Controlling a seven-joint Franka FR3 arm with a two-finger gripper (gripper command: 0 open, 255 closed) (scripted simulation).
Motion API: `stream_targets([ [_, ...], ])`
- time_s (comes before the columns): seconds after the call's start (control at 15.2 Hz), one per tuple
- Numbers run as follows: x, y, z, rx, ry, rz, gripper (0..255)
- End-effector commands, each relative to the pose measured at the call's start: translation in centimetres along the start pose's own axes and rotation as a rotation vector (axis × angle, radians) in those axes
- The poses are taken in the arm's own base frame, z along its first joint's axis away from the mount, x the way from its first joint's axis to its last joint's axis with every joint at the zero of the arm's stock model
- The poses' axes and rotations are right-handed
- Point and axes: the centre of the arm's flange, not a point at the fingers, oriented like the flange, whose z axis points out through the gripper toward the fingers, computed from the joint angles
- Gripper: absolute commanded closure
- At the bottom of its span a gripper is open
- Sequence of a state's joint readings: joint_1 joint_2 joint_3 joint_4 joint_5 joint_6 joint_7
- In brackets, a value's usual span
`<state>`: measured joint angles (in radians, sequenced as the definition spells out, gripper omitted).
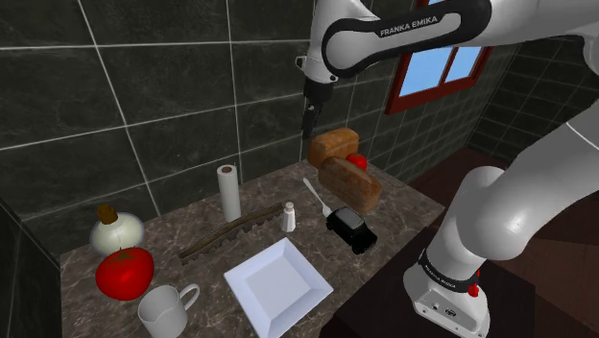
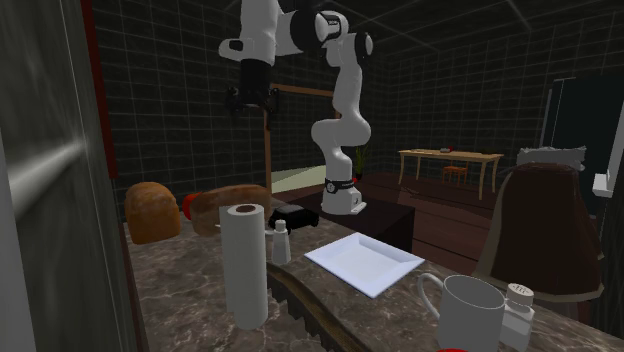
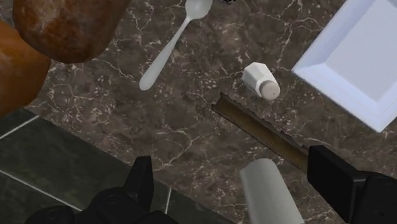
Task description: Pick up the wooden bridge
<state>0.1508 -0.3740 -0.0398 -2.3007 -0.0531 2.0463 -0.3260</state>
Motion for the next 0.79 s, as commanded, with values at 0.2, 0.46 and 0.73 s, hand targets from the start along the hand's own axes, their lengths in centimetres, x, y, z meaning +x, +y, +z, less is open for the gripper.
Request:
stream_targets([
  [0.2, 4.4, -1.8, 4.8, 0.008, -0.020, -0.172, 0],
  [0.46, 7.5, -3.8, 8.7, 0.015, -0.037, -0.307, 0],
  [0.73, 10.3, -6.3, 12.7, 0.022, -0.053, -0.442, 0],
])
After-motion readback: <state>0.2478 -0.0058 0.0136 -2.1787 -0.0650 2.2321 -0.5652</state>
